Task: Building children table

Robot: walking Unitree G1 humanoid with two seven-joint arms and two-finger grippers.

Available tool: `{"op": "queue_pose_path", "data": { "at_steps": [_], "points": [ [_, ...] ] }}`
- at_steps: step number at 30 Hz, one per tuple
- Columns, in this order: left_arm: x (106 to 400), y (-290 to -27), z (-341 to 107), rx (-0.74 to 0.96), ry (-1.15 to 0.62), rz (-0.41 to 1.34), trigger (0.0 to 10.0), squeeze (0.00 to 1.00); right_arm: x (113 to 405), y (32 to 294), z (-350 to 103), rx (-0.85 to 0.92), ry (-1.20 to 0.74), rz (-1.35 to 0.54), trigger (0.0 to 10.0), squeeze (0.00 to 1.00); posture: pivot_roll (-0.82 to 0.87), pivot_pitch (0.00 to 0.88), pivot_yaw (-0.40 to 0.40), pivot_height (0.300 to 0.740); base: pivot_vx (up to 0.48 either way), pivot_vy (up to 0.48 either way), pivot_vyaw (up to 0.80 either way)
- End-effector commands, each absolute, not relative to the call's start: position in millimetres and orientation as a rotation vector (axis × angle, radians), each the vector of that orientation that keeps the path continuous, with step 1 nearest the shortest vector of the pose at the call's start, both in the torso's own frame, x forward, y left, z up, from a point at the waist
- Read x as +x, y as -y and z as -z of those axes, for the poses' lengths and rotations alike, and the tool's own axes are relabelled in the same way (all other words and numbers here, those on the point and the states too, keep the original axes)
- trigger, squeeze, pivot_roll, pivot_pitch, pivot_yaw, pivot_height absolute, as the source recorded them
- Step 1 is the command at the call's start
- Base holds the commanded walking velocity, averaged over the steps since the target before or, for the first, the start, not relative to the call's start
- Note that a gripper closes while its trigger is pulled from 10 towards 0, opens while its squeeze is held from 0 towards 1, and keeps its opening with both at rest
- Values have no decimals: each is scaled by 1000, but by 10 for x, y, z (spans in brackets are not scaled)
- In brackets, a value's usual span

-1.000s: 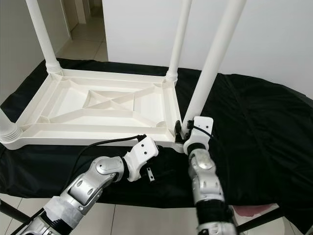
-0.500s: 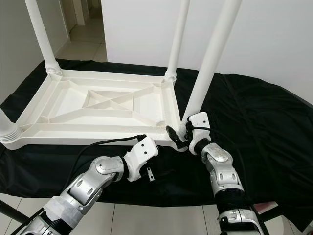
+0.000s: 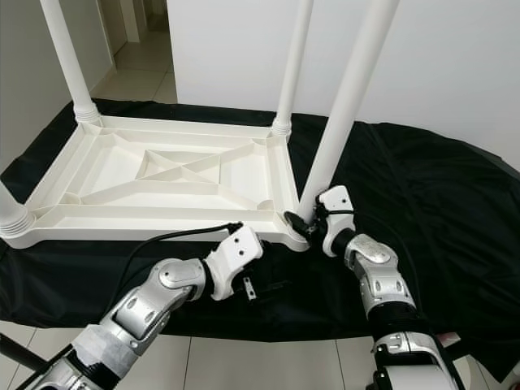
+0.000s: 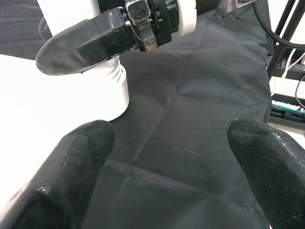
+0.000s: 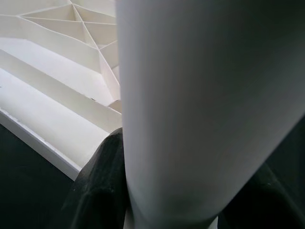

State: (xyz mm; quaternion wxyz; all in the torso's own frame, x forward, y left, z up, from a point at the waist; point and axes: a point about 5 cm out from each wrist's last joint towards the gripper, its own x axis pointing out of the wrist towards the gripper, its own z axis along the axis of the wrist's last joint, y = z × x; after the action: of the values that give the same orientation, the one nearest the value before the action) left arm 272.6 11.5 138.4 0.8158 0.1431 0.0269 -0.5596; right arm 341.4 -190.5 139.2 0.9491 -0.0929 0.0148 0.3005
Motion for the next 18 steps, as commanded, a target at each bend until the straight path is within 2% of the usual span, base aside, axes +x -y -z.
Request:
{"op": "queue_pose_path", "data": {
  "at_steps": [1,4,5,6,7,12,18],
  "points": [
    [2727,-126,-1397,317,-53,1194,10000,0,3399,1864,-1320,-199,-57,-638,0,0,54,29,-63,740,0,0,0],
    [2729,-124,-1398,318,-52,1195,10000,0,3408,1876,-1313,-184,-56,-625,0,0,54,29,-63,740,0,0,0],
    [2728,-124,-1398,318,-52,1196,10000,0,3439,1901,-1297,-164,-71,-554,2314,0,52,29,-64,740,0,0,0],
    [2728,-124,-1398,318,-52,1196,10000,0,3439,1901,-1297,-164,-71,-554,2314,0,52,29,-64,740,0,0,0],
    [2727,-123,-1398,318,-52,1197,10000,0,3461,1915,-1292,-158,-79,-503,10000,0,51,29,-64,740,0,0,0],
    [2713,-115,-1388,316,-55,1202,10000,0,3511,1882,-1310,-77,-73,-322,10000,0,49,29,-63,740,0,0,0],
    [2702,-104,-1383,315,-56,1208,10000,0,3509,1801,-1330,-16,-57,-234,10000,0,45,25,-62,740,0,0,0]
  ]
}}
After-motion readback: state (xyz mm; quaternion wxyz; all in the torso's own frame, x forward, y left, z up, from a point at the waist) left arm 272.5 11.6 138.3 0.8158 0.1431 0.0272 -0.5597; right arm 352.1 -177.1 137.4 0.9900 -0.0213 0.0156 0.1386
